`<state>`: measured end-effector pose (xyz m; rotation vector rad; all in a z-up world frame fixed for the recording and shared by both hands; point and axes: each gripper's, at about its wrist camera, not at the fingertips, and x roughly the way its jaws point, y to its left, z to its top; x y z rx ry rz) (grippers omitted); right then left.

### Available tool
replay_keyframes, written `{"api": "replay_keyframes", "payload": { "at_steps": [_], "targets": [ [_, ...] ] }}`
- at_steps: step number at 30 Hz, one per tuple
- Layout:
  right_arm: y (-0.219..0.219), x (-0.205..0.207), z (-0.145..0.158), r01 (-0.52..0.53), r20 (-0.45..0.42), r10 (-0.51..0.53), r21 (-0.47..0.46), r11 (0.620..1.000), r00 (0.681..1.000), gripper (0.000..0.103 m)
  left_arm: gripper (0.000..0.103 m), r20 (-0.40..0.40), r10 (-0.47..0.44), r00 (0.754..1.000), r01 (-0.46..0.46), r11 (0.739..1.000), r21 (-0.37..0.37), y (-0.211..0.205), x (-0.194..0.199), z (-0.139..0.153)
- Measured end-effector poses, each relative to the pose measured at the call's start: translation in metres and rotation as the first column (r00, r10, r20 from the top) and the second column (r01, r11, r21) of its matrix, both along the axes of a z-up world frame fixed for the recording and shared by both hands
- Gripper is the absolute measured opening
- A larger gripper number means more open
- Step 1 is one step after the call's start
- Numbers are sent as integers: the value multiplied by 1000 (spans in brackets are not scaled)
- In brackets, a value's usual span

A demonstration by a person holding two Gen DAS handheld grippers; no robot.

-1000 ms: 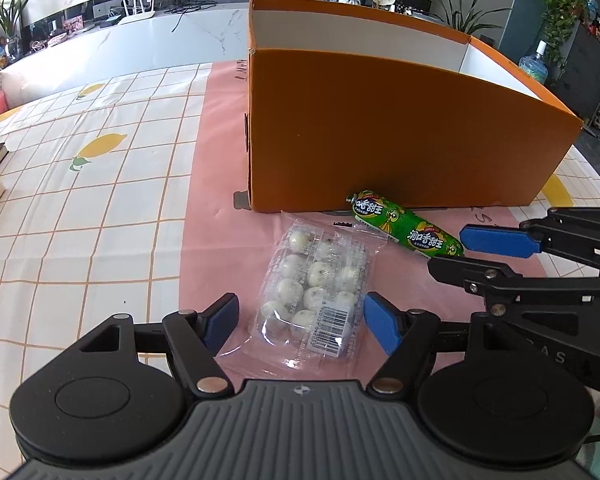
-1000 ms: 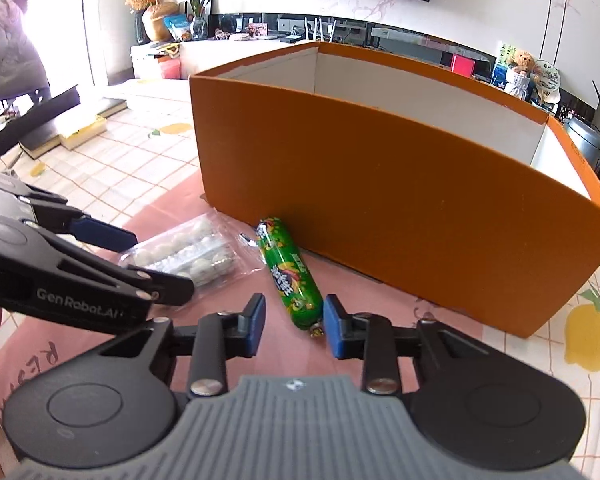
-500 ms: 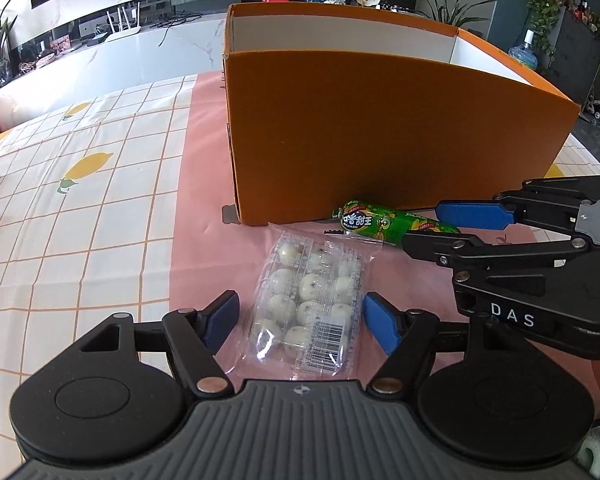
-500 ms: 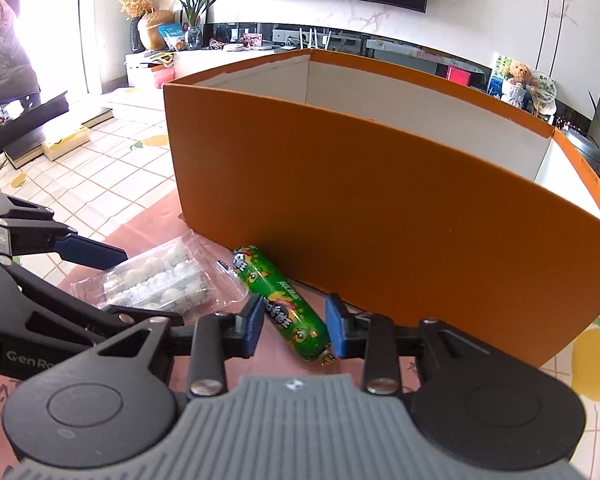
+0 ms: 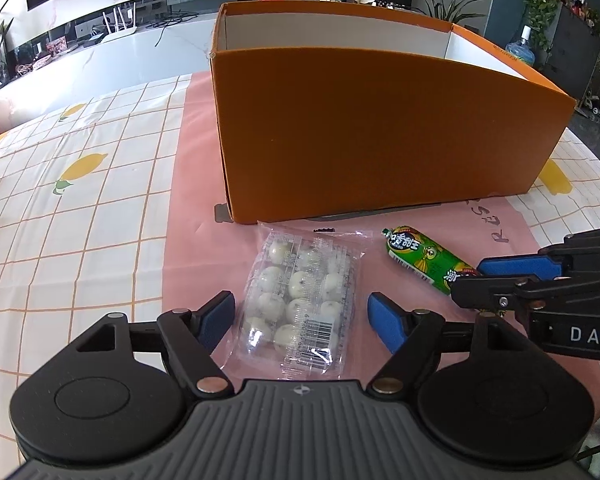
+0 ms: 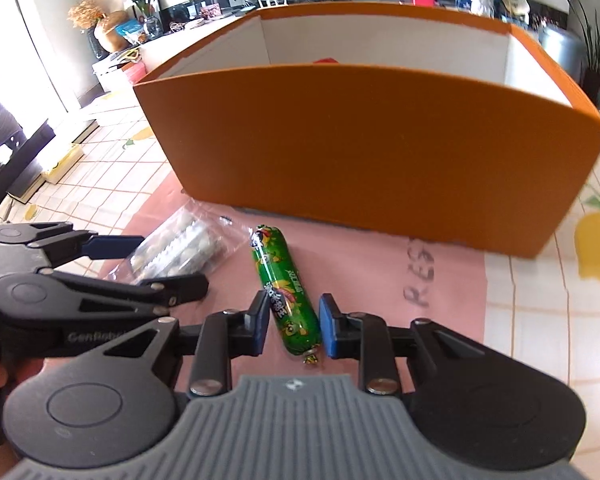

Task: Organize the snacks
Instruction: 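Grasp the clear candy pack with the left gripper while the right gripper grasps the green sausage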

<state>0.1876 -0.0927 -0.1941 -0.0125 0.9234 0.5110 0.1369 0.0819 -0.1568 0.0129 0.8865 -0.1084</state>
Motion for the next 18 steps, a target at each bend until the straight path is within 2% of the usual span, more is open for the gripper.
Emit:
{"api": "replay_keyframes", "payload": {
  "at_steps": [3, 8, 10, 15, 18],
  "targets": [
    [1, 0, -3, -6, 35, 7, -20, 1000, 999, 32, 89, 10, -16, 1000, 15, 1000, 11, -1, 2, -1],
    [15, -3, -9, -71, 90, 77, -68, 995, 993, 33, 84, 30, -28, 999, 27, 999, 33, 1, 6, -3],
    [19, -2, -11, -81, 97, 86, -61, 995, 991, 33, 80, 31, -12, 999, 12, 1000, 13, 6, 7, -2],
    [28, -1, -12, -102, 132, 113, -83, 991, 985, 32, 69, 32, -6, 999, 5, 1000, 27, 7, 5, -1],
    [31, -7, -12, -111, 142, 126, -112, 987, 982, 26, 67, 30, 7, 1000, -8, 1000, 25, 6, 5, 0]
  ]
}}
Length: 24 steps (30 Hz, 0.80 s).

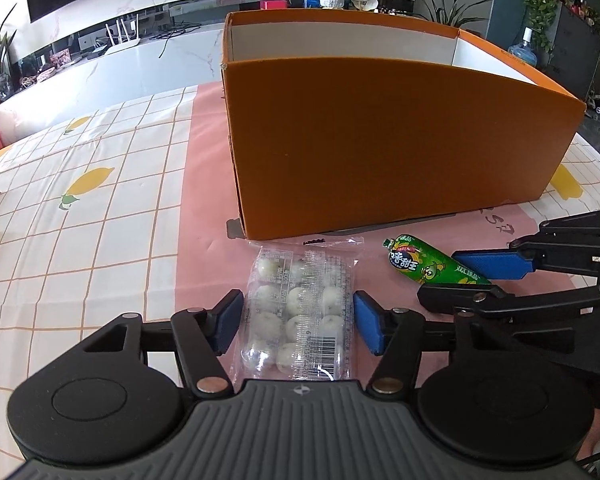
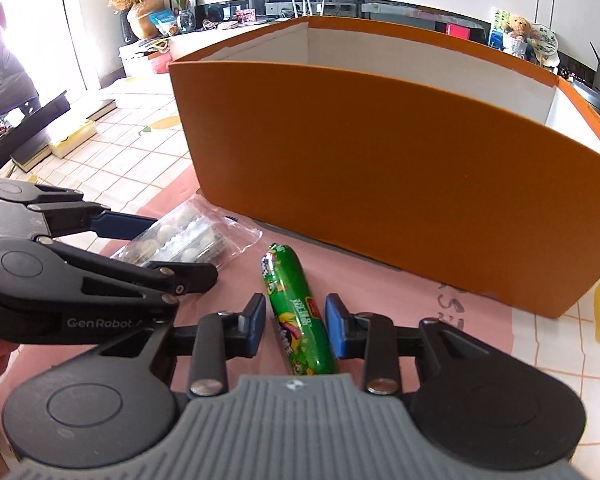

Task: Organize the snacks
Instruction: 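Grasp the clear candy pack with the left gripper while the right gripper grasps the green sausage, then lift both held snacks and carry them over the orange box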

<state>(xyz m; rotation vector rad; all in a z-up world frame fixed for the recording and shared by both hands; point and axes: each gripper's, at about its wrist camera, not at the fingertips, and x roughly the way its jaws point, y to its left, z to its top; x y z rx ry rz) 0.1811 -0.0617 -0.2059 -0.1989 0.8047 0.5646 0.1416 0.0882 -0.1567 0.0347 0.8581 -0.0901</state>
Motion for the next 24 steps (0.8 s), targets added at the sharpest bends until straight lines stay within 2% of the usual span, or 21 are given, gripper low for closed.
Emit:
{"api": "replay_keyframes", "payload": {
  "at_steps": [4, 10, 14, 24],
  "targets": [
    [4, -5, 0, -4, 19, 5, -35, 999, 1000, 24, 61, 4, 22, 1000, -22, 1000, -12, 1, -2, 2],
    [-4, -6, 1, 32, -12, -32, -9, 999, 999, 21, 59, -6, 52, 999, -53, 998, -29, 3, -8, 4],
    [-8, -7, 5, 73, -31, -72, 5, 997, 997, 20, 59, -26, 90, 996, -92, 992, -89, 11, -12, 9],
    [-24, -30, 35, 119, 33, -119, 11, 993, 992, 20, 59, 17, 94, 995, -90, 983, -158, 11, -34, 47]
  ]
}}
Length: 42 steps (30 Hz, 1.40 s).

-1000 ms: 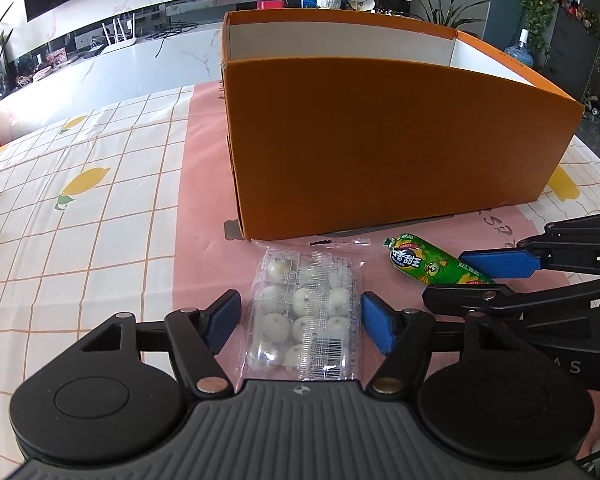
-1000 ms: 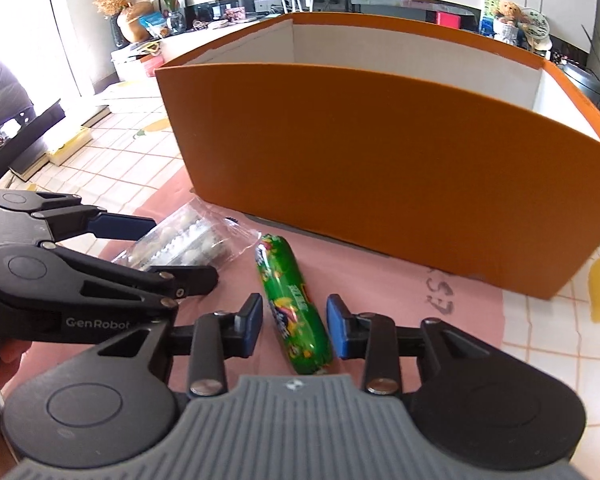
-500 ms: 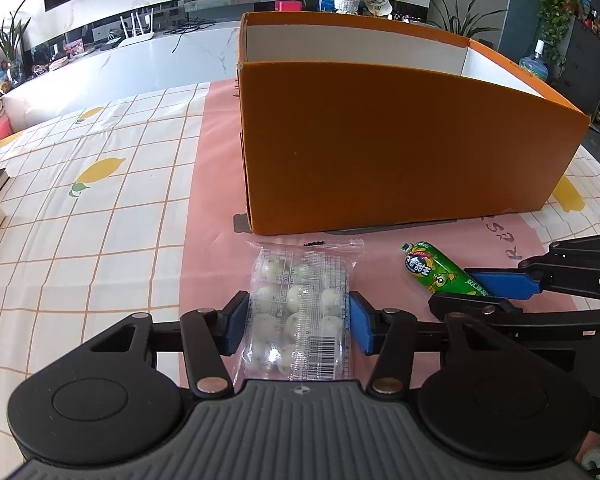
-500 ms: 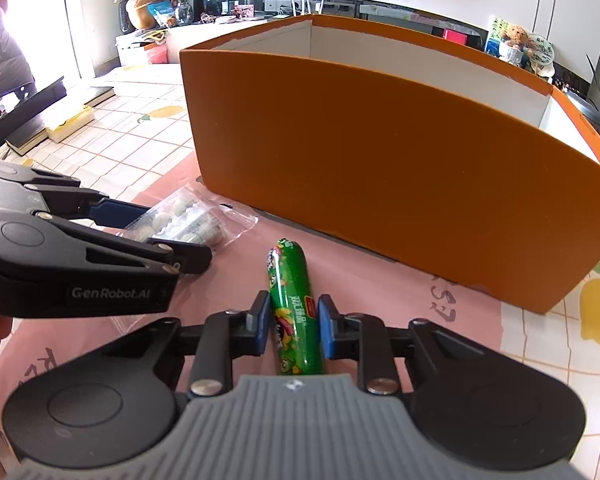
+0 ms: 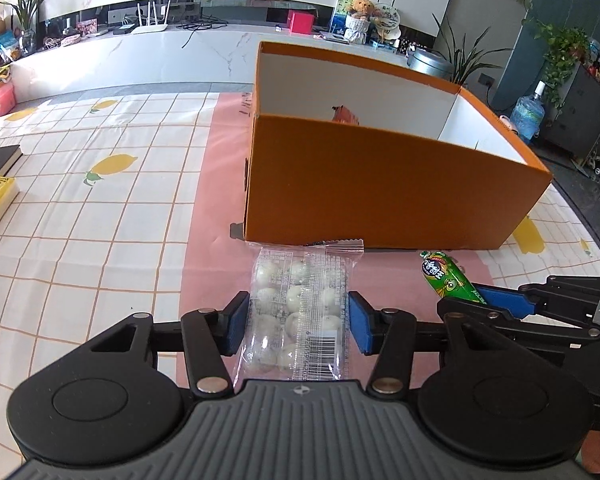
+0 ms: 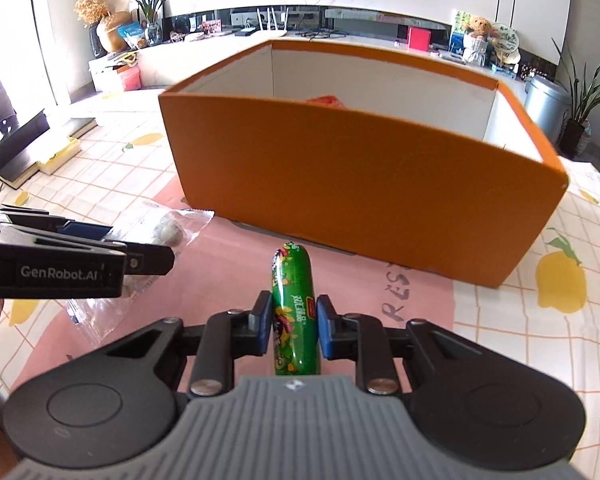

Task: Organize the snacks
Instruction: 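Lift both held snacks and carry them over the orange box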

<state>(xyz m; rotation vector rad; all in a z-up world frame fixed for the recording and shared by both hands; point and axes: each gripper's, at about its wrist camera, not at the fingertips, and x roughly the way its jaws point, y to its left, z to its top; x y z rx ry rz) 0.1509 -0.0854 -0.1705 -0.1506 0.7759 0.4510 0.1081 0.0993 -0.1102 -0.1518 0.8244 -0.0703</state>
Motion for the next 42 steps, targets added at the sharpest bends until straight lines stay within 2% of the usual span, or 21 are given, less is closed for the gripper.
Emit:
{"api": "replay_keyframes", "payload": {
  "at_steps": [11, 23, 30, 42],
  "targets": [
    [-30, -18, 58, 70, 49, -72, 60, 996, 996, 20, 59, 109, -28, 994, 29, 1000, 1, -12, -11, 60],
    [-33, 3, 124, 61, 163, -69, 58, 996, 984, 20, 59, 215, -88, 973, 78, 995, 55, -26, 13, 110],
    [-26, 37, 134, 52, 183, -53, 8, 999, 982, 20, 59, 211, -119, 970, 98, 989, 110, -35, 42, 109],
    [-9, 116, 112, 64, 101, -56, -81, 995, 993, 20, 59, 133, -153, 979, 126, 973, 192, -45, 103, 88]
  ]
}}
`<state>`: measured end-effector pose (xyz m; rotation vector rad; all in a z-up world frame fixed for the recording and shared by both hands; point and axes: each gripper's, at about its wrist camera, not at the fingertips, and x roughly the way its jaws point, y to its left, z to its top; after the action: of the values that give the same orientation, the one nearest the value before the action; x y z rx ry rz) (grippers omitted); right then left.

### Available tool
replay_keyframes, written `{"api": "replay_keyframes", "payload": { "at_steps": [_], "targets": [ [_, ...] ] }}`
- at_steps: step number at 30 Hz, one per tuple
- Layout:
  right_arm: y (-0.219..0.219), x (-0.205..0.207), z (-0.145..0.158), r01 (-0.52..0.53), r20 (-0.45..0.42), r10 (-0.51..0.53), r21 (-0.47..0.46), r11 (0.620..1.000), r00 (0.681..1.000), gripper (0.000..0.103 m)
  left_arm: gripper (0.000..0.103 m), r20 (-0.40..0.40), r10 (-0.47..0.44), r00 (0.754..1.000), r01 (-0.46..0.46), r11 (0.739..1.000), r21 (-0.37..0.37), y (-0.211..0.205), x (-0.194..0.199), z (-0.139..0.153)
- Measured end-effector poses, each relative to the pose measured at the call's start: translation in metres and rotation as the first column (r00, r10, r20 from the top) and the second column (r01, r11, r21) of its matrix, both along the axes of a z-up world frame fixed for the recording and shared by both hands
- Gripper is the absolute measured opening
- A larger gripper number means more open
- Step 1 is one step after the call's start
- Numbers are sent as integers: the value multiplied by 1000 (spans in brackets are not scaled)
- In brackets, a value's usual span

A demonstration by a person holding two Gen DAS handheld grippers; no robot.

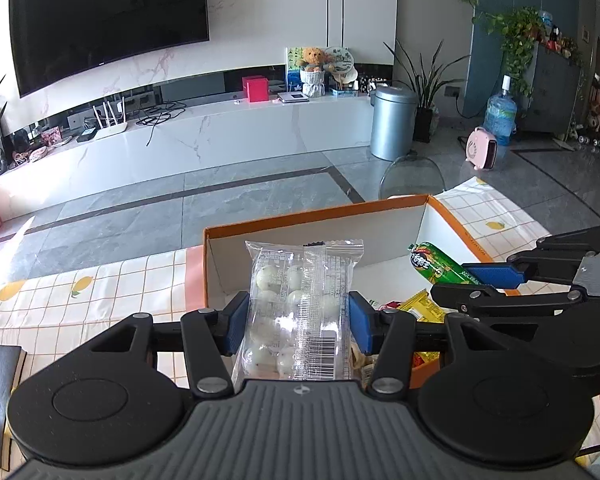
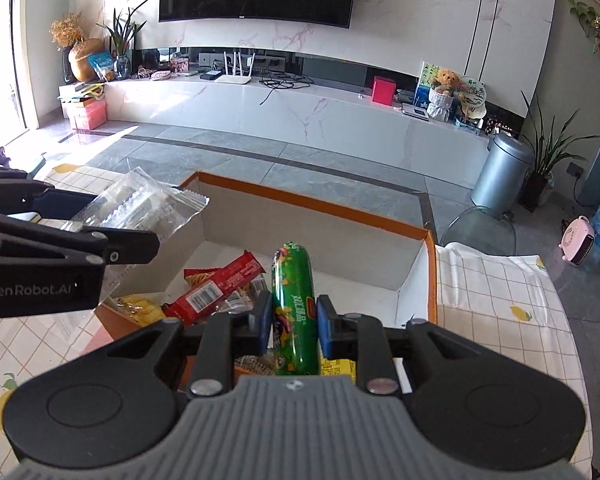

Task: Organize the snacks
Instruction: 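Lift both held snacks and carry them over the orange box, then lower both snacks into the box and open both grippers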

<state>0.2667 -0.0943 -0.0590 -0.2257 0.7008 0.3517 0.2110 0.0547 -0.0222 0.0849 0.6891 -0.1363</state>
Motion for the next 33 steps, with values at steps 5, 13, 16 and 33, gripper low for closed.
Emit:
{"api": "replay_keyframes", "payload": {
  "at_steps": [5, 13, 16, 33],
  "targets": [
    [8, 36, -21, 4, -45, -8, -77, 997, 999, 20, 59, -42, -9, 999, 12, 998, 61, -6, 24, -18],
    [15, 79, -55, 8, -129, -28, -153, 988, 991, 20, 59, -92, -15, 996, 30, 987, 159, -17, 49, -42],
    [18, 90, -66, -4, -154, -24, -184, 983, 988, 20, 59, -119, -14, 993, 35, 983, 178, -19, 56, -50],
    [33, 107, -93, -75, -206, 14, -289, 954, 979, 20, 67, -178, -12, 984, 51, 976, 214, -17, 71, -67]
  ]
}}
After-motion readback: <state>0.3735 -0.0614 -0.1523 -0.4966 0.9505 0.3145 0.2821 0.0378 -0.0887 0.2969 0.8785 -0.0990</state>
